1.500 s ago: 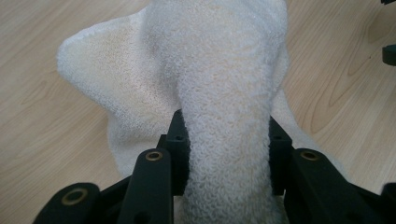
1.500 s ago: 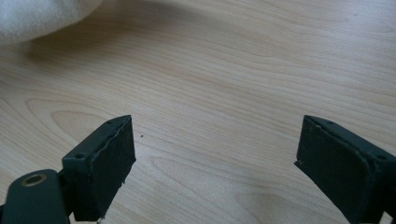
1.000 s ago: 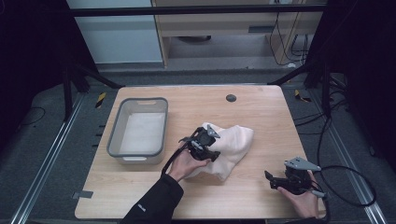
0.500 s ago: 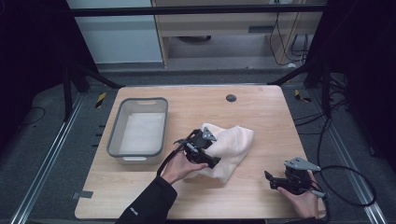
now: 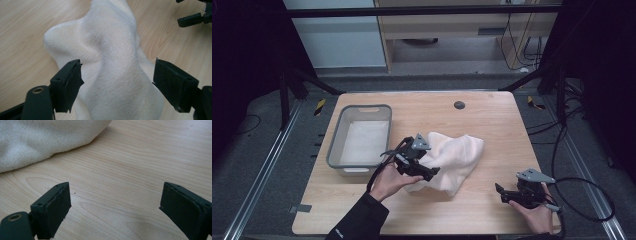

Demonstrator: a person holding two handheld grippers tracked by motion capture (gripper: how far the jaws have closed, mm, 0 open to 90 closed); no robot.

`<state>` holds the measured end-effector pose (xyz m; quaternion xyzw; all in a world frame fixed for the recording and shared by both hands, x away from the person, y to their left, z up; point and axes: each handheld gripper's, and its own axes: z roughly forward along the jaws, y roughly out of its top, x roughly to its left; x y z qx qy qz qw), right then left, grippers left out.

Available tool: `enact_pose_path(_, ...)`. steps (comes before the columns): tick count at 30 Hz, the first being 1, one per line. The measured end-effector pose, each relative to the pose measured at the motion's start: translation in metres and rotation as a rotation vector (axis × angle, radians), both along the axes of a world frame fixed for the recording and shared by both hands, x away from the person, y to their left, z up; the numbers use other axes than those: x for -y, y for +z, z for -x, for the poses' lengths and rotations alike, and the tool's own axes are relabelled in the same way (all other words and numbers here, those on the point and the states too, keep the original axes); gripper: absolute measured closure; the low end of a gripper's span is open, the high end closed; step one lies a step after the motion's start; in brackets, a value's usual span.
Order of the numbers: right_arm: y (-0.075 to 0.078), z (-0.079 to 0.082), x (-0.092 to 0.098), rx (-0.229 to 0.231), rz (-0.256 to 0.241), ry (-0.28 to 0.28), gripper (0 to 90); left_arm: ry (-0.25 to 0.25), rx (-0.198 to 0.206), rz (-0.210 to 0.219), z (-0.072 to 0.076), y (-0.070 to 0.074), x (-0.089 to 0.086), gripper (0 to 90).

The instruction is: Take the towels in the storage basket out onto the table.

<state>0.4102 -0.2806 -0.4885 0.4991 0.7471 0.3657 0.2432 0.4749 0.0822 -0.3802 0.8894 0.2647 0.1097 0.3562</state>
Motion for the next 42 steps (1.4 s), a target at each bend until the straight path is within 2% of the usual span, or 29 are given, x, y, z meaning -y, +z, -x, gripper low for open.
enact_pose_path(4, 0.000, 0.000, 0.000, -0.001, -0.002, -0.001, 9.4, 0.018, 0.003, 0.004, 0.003, 0.002, -0.012, 22.1)
enact_pose_path(7, 0.000, 0.000, 0.000, -0.002, -0.001, -0.001, 9.4, 0.043, 0.017, 0.018, 0.008, 0.005, -0.030, 22.1)
enact_pose_path(11, 0.000, 0.000, 0.000, 0.002, 0.003, -0.001, 9.4, 0.063, 0.024, 0.030, 0.012, 0.006, -0.041, 22.4)
enact_pose_path(14, 0.000, 0.001, 0.000, -0.004, -0.008, -0.006, 9.4, 0.087, 0.039, 0.055, 0.018, 0.008, -0.056, 22.8)
enact_pose_path(19, 0.000, 0.001, 0.000, -0.004, -0.007, -0.006, 9.4, 0.113, 0.054, 0.064, 0.024, 0.007, -0.069, 24.1)
enact_pose_path(20, -0.001, 0.001, 0.000, 0.003, 0.000, -0.006, 9.4, 0.130, 0.063, 0.071, 0.027, 0.006, -0.076, 24.7)
enact_pose_path(24, 0.000, 0.001, 0.001, 0.006, -0.003, -0.004, 9.4, 0.168, 0.072, 0.086, 0.031, 0.003, -0.086, 26.4)
enact_pose_path(25, 0.000, 0.001, 0.001, 0.004, -0.002, -0.005, 9.4, 0.188, 0.072, 0.094, 0.032, 0.000, -0.092, 27.6)
enact_pose_path(28, 0.000, 0.001, 0.001, 0.003, 0.000, -0.006, 9.4, 0.202, 0.076, 0.100, 0.033, -0.002, -0.096, 29.6)
enact_pose_path(30, -0.001, 0.001, 0.001, 0.004, 0.004, -0.008, 9.4, 0.230, 0.064, 0.111, 0.036, -0.007, -0.105, 32.2)
enact_pose_path(39, -0.001, 0.003, 0.001, -0.003, -0.004, -0.012, 9.4, 0.275, 0.063, 0.104, 0.048, -0.016, -0.126, 45.7)
enact_pose_path(42, -0.001, 0.003, 0.001, 0.003, 0.004, -0.010, 9.4, 0.300, 0.048, 0.110, 0.054, -0.021, -0.139, 49.5)
